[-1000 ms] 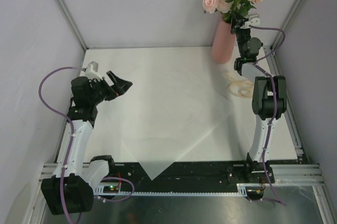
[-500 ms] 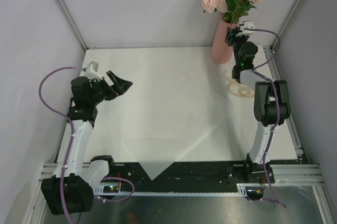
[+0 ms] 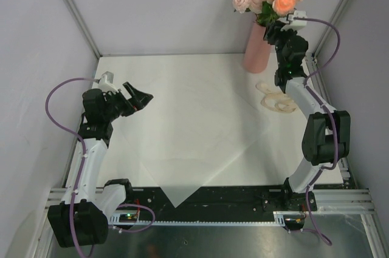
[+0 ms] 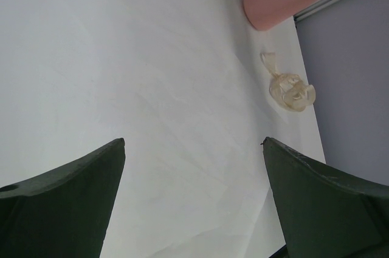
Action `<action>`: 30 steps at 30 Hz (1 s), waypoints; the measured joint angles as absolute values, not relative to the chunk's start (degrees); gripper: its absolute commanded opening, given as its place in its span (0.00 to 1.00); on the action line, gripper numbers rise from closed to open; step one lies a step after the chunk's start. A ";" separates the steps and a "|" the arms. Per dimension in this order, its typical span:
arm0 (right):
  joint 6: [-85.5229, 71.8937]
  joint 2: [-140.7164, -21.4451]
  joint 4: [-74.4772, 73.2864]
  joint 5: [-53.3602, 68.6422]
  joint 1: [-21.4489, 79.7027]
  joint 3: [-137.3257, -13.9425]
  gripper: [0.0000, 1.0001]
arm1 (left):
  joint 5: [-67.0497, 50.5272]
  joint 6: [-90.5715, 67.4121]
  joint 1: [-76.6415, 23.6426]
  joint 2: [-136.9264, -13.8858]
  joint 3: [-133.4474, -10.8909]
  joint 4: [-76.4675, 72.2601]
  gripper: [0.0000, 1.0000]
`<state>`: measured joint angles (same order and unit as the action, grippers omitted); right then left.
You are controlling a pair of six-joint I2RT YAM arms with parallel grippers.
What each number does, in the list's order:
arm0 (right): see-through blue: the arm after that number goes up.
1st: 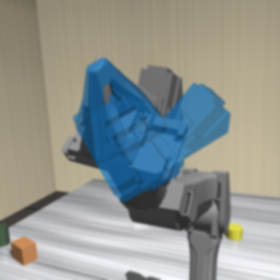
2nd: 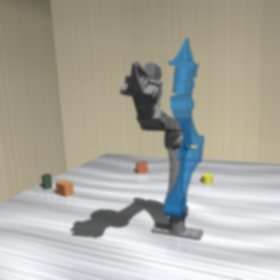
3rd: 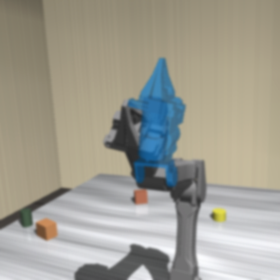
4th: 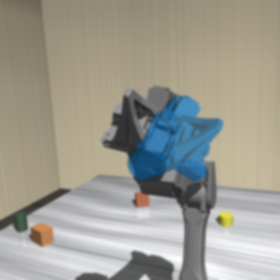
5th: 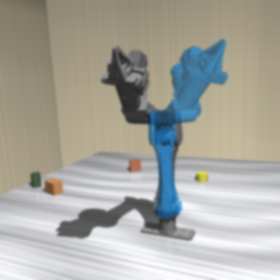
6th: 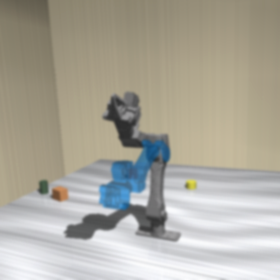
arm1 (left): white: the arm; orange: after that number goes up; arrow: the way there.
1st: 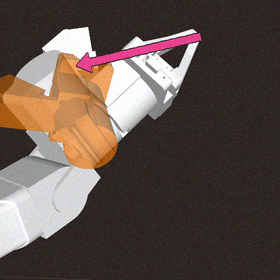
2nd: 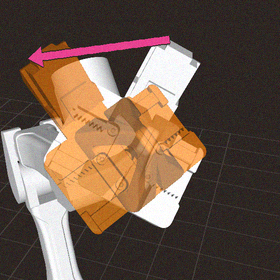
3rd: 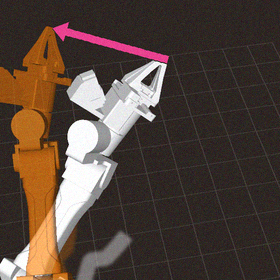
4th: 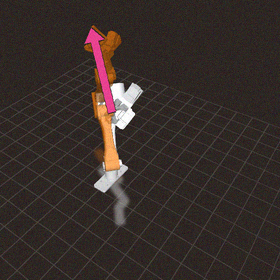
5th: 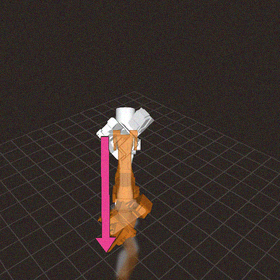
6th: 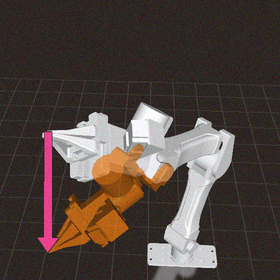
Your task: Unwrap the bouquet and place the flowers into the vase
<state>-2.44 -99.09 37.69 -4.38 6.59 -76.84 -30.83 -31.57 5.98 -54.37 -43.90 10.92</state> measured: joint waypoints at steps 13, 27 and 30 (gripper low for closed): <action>-4.45 -100.55 20.03 -6.66 6.68 -98.19 0.48 | -30.87 -31.59 6.00 -54.37 -43.81 10.74 1.00; -5.19 -111.48 5.74 -5.96 4.99 -106.34 0.48 | -30.87 -31.59 6.02 -54.43 -43.81 10.50 1.00; -5.91 -110.54 5.61 -5.52 4.60 -105.19 0.52 | -30.85 -31.57 6.02 -54.50 -43.81 10.39 1.00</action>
